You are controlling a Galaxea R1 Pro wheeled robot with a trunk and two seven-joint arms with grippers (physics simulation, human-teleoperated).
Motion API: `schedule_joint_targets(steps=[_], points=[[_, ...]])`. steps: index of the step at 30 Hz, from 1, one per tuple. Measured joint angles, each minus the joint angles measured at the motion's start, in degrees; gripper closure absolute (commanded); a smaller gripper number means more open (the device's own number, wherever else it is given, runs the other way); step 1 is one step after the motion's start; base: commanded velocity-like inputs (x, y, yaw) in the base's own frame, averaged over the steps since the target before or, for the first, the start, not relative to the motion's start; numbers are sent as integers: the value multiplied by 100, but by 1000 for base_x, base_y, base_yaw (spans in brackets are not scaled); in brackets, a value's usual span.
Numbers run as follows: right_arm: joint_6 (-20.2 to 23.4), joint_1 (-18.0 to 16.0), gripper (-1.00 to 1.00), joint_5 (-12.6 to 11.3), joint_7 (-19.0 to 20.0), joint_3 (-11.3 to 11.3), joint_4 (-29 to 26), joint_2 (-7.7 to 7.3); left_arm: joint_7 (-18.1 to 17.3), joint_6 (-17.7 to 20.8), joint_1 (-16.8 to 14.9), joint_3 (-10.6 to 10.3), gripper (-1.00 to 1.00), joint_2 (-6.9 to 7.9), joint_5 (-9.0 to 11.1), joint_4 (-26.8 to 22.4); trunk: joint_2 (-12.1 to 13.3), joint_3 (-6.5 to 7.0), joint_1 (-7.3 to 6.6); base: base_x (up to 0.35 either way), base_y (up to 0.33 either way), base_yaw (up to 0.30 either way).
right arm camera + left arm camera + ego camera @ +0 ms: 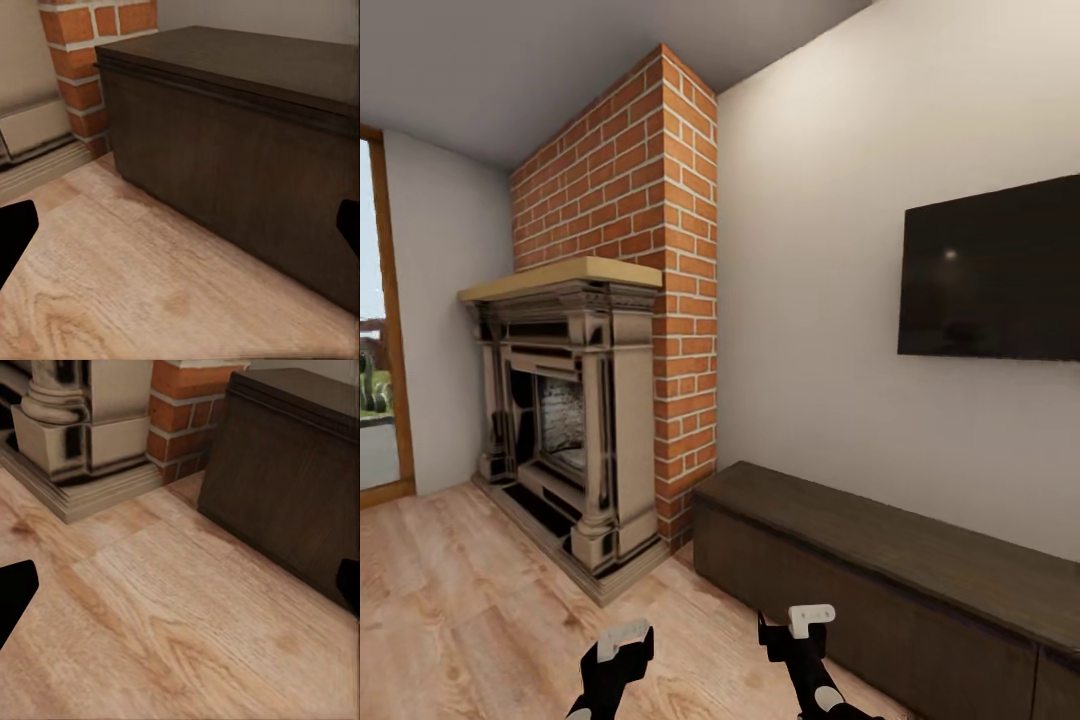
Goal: Place each of the two pumpkins and all three candles from the living room inside a cabinet in the living room (use any cabinet), then make sure every cabinet is closed, and position the cauldron so it is next to a table in the living room.
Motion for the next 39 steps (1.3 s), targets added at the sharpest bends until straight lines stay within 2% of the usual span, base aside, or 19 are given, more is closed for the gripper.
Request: schedule_joint_targets(steps=[10, 39], points=[[-1, 0, -100, 0, 0, -2, 1, 0, 0, 0, 3, -2, -100, 9, 0, 0, 0, 40, 0, 0, 41, -273], [0, 0, -100, -42, 9, -7, -7, -17, 0, 0, 0, 7, -100, 17, 0, -5, 0, 160, 0, 0, 216, -272]])
